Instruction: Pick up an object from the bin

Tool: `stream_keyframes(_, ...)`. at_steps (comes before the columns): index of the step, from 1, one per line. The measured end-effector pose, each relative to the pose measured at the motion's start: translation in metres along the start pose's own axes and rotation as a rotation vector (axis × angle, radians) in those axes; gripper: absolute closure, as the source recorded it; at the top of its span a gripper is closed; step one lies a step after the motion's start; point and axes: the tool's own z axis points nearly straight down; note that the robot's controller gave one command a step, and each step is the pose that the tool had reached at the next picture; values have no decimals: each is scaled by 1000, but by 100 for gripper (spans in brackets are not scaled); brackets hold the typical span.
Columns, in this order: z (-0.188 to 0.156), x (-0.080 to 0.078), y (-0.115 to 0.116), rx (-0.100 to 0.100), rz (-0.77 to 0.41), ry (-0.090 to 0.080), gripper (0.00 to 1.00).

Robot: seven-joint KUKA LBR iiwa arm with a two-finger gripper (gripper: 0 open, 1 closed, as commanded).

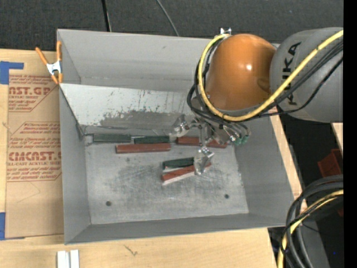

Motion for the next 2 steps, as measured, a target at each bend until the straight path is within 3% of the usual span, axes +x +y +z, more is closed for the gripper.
stream_keyframes(1,50,4,-2,3,-21,-6,0)
stream_keyframes(2,124,5,1,3,-197,-1,100)
